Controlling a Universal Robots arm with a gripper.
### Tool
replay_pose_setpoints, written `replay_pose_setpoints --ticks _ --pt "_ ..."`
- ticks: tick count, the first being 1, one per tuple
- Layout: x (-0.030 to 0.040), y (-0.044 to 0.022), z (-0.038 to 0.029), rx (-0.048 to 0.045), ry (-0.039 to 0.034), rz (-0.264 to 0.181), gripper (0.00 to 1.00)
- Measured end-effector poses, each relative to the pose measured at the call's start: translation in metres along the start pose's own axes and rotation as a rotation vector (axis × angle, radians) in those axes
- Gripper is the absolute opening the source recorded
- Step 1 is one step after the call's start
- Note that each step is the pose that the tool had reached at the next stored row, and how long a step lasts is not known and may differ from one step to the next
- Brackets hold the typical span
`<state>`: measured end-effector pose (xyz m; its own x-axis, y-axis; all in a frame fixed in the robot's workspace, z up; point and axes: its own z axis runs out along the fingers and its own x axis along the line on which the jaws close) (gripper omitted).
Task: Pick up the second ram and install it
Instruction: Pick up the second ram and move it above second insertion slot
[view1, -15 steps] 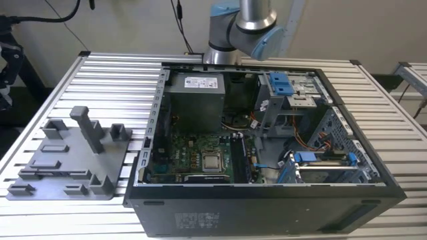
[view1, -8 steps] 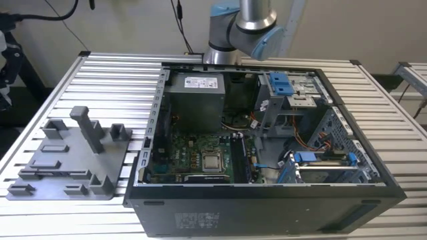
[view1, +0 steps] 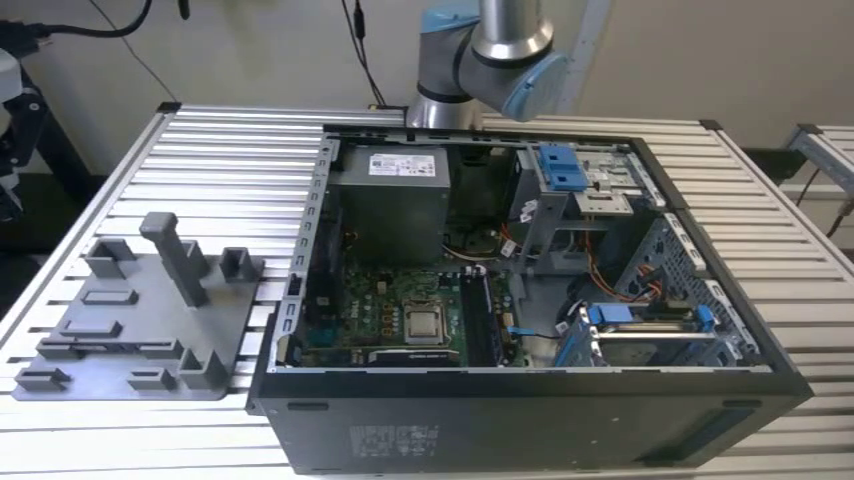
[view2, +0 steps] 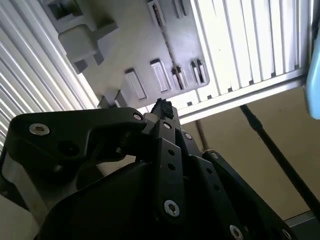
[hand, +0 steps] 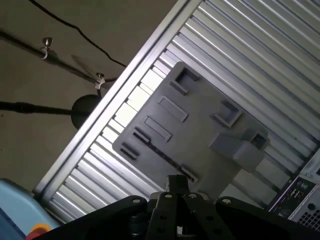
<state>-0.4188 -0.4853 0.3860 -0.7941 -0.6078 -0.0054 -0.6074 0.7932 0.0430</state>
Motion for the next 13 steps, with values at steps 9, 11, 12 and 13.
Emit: replay_pose_setpoints --ticks 9,11,12,13 --pt "0.0000 0.0000 0.0000 0.0008 0.0062 -0.119 0.11" --pt "0.0000 0.0000 0.0000 0.0011 0.0080 -0.151 0.11" --pt "0.0000 0.0000 0.0000 0.0012 0.0088 -0.168 0.11" --pt "0.0000 0.0000 0.0001 0.0014 0.0098 -0.185 0.11"
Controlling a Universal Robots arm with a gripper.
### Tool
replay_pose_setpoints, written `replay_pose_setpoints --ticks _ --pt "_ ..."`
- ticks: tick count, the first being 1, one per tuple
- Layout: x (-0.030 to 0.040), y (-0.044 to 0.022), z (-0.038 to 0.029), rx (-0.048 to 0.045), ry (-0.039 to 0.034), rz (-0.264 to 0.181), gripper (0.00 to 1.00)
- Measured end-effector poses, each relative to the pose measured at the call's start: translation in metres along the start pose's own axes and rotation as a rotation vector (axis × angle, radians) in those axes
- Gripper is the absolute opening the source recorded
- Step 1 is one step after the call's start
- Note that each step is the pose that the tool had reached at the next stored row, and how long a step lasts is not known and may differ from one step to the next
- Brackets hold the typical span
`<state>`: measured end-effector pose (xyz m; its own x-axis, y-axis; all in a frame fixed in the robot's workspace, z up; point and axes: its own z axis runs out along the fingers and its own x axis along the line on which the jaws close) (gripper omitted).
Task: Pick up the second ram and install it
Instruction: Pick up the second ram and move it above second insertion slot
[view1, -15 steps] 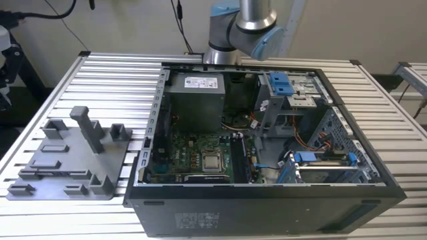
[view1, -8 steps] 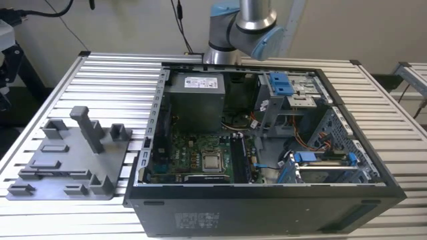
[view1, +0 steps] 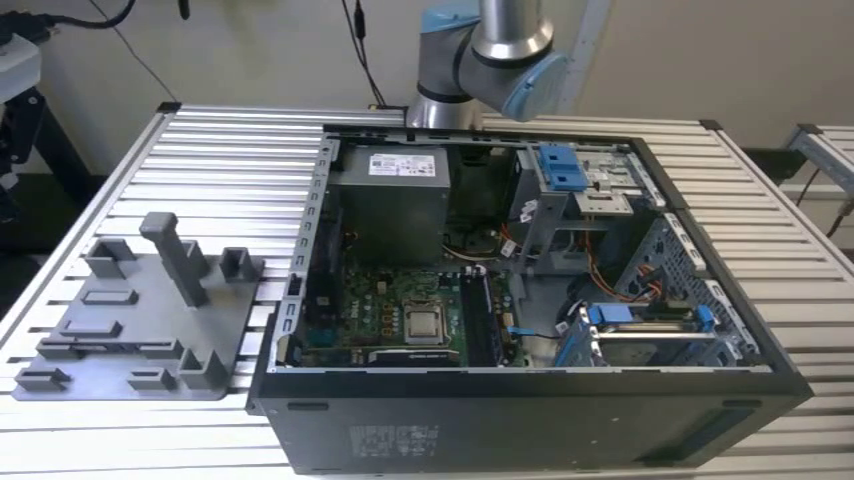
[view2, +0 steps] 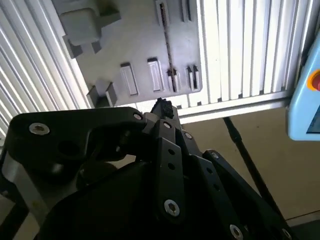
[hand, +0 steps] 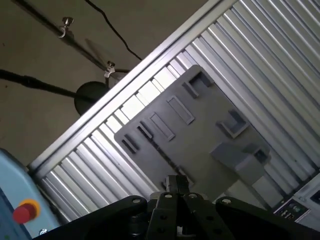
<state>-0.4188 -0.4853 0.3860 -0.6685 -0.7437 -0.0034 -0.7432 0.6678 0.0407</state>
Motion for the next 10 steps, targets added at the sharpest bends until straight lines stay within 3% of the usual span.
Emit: replay_pose_setpoints --ticks 10 --pt "0.0000 0.0000 -0.0001 0.0016 0.0091 -0.163 0.11"
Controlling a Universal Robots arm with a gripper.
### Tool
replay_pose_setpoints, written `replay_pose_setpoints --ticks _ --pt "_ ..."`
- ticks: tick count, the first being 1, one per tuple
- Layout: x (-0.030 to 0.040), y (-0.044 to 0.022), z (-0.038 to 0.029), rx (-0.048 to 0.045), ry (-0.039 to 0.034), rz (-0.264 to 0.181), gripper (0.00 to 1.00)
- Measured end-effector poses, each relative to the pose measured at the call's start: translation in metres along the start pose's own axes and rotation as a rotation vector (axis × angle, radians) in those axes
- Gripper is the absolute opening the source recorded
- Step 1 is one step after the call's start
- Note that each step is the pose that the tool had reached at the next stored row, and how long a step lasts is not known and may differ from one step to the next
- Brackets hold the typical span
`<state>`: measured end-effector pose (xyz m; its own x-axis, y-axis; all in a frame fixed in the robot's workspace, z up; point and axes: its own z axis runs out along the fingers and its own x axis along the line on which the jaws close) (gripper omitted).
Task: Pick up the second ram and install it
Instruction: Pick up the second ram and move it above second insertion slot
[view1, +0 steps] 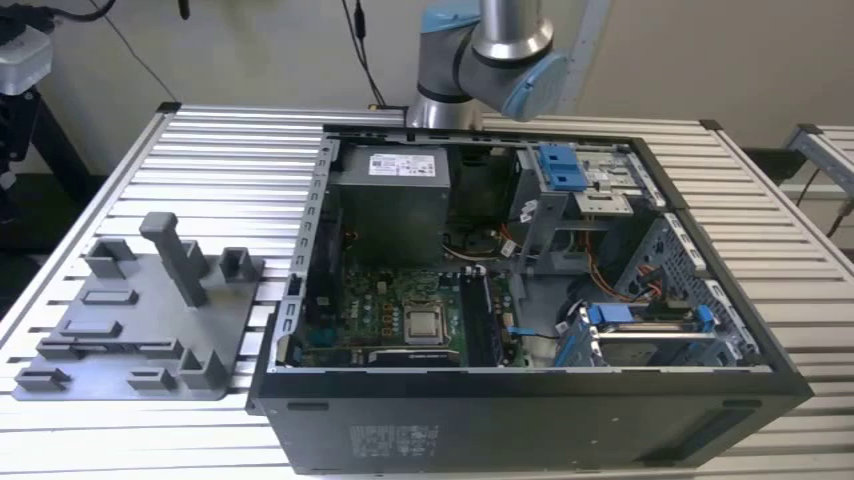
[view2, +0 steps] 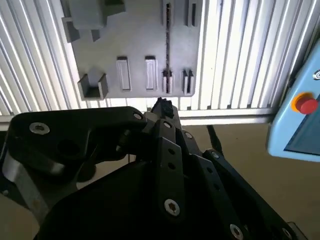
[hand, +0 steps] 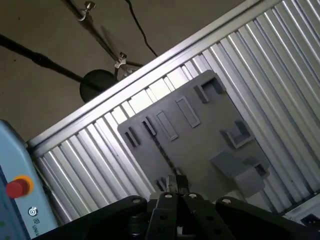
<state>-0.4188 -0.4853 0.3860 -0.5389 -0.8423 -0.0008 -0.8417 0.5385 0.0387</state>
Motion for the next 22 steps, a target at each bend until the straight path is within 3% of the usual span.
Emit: replay_pose_setpoints --ticks 6,22 --pt "0.0002 0.0002 0.0000 0.0124 -0.0058 -0.054 0.11" --pt "0.0003 0.0008 0.0006 0.0138 0.0000 -0.277 0.11"
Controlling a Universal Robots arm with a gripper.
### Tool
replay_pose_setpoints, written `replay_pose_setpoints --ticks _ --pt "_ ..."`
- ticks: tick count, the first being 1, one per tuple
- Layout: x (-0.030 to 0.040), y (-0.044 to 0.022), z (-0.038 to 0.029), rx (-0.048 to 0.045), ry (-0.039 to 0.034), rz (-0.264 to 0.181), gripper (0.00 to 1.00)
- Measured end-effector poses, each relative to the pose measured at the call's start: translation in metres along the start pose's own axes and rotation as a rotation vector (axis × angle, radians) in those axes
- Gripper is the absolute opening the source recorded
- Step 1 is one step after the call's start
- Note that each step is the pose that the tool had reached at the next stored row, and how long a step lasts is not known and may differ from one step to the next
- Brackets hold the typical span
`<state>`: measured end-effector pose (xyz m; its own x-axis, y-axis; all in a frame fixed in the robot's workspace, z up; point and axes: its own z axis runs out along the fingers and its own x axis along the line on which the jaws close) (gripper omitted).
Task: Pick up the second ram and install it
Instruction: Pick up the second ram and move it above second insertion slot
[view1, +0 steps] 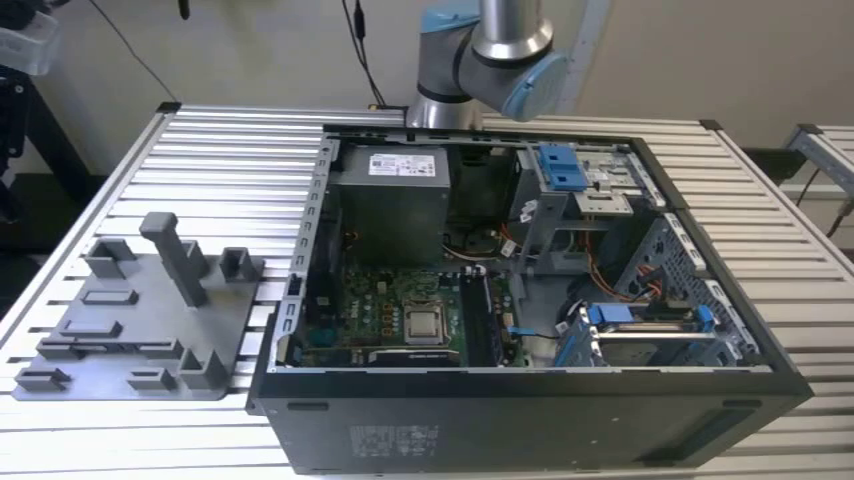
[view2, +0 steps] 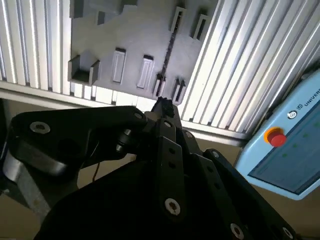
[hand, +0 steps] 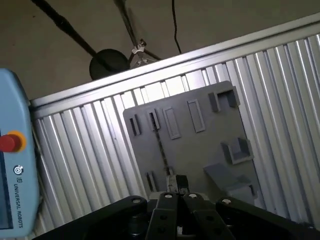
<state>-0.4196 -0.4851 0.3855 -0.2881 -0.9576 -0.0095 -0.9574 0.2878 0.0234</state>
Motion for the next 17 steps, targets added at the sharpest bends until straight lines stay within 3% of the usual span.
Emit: replay_pose_setpoints --ticks 12,17 --pt "0.0001 0.0006 0.0002 -0.0019 0.0049 -0.204 0.11" --pt "0.0003 0.0009 0.0003 -0.0019 0.0051 -0.222 0.11"
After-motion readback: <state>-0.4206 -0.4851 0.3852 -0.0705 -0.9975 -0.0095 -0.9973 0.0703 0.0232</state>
